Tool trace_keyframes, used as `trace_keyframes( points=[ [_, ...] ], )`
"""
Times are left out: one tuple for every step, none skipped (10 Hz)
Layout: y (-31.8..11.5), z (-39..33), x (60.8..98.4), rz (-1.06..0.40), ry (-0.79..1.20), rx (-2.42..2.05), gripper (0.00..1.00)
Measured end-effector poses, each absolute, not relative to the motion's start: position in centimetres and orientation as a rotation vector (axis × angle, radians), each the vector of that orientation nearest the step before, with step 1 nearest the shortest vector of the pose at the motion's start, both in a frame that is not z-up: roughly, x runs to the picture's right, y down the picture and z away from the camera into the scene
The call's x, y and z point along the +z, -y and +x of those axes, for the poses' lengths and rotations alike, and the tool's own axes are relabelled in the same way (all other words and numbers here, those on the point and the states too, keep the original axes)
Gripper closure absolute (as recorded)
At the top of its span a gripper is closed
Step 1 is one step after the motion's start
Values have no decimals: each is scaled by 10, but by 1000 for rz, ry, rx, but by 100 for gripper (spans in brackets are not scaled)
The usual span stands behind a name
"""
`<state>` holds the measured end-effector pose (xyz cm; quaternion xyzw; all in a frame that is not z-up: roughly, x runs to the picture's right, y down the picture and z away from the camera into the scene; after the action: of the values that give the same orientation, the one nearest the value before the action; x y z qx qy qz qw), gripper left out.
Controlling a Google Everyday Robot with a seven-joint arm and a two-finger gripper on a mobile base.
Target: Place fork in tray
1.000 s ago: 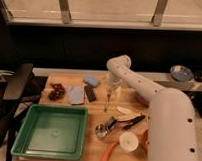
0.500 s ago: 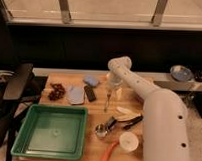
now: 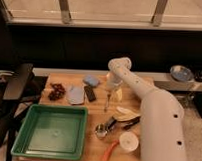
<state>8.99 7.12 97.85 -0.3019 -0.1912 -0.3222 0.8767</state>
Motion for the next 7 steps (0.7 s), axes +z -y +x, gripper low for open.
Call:
trace_keyframes(
  points=[
    [-70, 92, 977, -628, 398, -669, 68],
    [-67, 92, 976, -624, 397, -668, 79],
    [-64, 93, 974, -623, 395, -668, 91],
    [-65, 94, 972, -626, 394, -669, 98],
    [-64, 95, 972, -627, 394, -670, 100],
    [-64, 94, 971, -627, 394, -671, 100],
    [-64, 94, 971, -627, 395, -670, 100]
  ],
)
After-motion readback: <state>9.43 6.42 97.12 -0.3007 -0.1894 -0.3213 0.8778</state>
